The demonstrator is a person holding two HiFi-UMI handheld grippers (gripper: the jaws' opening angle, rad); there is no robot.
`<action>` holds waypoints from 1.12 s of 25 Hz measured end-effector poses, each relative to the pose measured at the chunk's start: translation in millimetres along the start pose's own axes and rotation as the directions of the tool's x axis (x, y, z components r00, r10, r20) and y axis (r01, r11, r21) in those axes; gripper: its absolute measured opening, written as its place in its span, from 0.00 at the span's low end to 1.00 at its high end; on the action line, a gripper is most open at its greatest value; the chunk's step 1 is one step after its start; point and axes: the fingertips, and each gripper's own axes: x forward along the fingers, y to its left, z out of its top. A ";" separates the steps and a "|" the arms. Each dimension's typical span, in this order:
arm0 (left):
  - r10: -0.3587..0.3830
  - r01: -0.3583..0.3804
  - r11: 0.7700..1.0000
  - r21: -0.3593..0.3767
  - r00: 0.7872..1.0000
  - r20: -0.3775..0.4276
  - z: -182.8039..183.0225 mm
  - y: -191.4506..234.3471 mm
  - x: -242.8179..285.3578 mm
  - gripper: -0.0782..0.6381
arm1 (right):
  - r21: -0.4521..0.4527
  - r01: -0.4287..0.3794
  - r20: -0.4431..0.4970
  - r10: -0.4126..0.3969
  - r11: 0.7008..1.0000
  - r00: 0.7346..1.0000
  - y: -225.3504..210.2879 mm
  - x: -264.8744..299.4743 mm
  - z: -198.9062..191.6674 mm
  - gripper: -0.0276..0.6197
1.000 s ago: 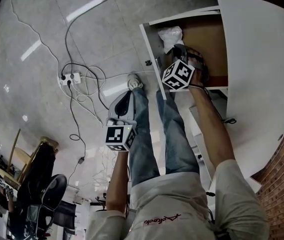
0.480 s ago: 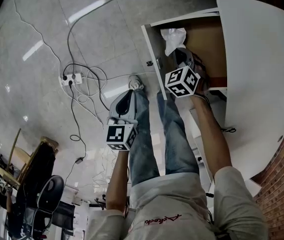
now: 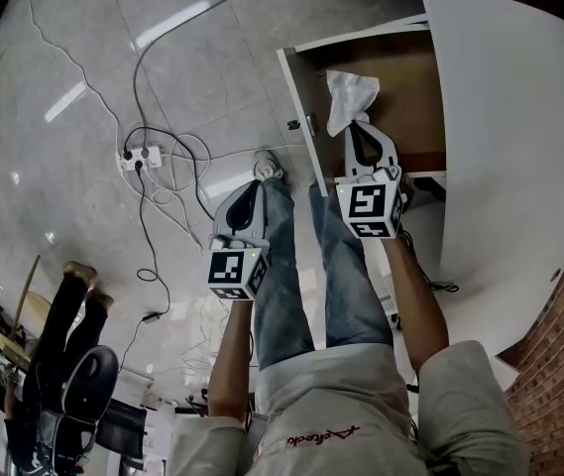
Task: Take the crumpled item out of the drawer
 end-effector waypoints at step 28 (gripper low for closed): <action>0.026 -0.036 0.998 0.061 0.988 0.154 102.0 -29.5 -47.9 0.12 | 0.245 -0.095 0.309 0.015 0.965 0.951 -9.5 -125.0 96.4 0.07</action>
